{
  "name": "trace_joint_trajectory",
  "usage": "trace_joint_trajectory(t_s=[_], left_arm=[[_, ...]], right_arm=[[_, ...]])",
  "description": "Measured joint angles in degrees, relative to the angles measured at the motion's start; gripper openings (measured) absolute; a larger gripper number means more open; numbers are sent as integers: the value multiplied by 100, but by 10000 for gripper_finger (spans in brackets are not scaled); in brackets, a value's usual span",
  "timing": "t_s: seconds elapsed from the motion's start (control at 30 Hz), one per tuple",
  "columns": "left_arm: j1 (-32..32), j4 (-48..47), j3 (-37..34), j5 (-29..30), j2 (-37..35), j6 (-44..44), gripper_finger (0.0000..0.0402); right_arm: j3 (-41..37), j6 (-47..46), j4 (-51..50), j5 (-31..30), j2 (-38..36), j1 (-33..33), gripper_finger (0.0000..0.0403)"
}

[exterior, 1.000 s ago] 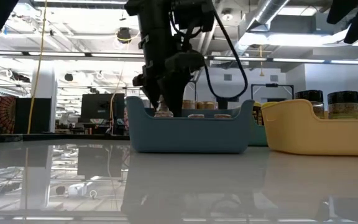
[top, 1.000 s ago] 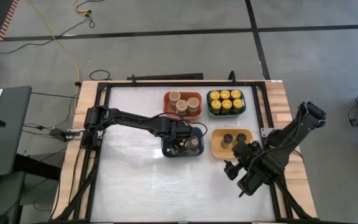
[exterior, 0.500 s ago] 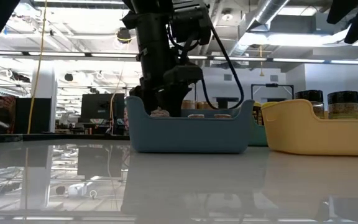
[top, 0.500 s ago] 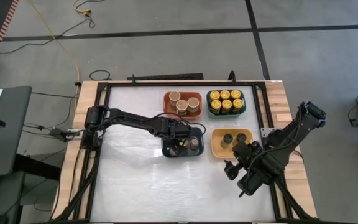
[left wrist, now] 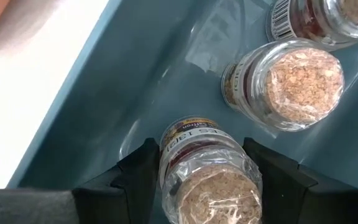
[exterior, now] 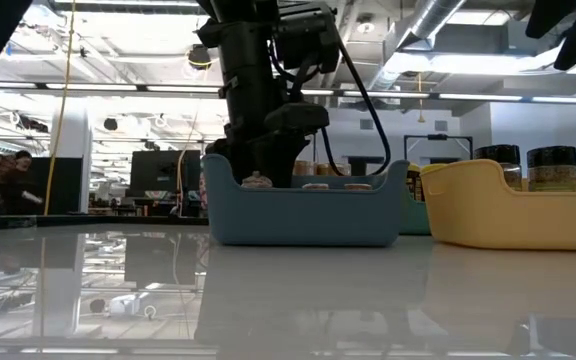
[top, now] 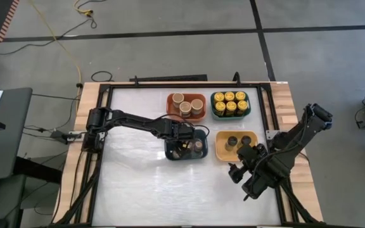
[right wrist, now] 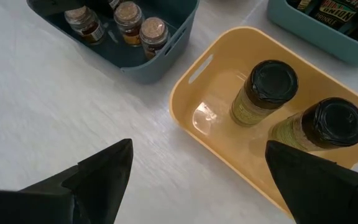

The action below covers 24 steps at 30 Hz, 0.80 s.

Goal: Sort spices by type
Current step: Put the brown spice bottle into the blue bin, then return to Home Position

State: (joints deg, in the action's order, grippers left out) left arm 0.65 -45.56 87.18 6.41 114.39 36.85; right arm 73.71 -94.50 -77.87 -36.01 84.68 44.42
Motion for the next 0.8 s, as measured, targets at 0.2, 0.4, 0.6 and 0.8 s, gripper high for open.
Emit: trace_joint_trajectory(t_s=[0.2, 0.4, 0.6, 0.8], left_arm=[[-4, 1, 0, -41, 0, 71, 221], [-9, 4, 0, -24, 0, 129, 256], [-36, 2, 2, -27, -3, 151, 281], [-71, -3, 68, 19, -311, 198, 282]], right_arm=[[0, 4, 0, 0, 0, 0, 392], [0, 31, -3, 0, 0, 0, 392], [0, 39, -11, 0, 0, 0, 392], [0, 48, -9, -2, 0, 0, 392]])
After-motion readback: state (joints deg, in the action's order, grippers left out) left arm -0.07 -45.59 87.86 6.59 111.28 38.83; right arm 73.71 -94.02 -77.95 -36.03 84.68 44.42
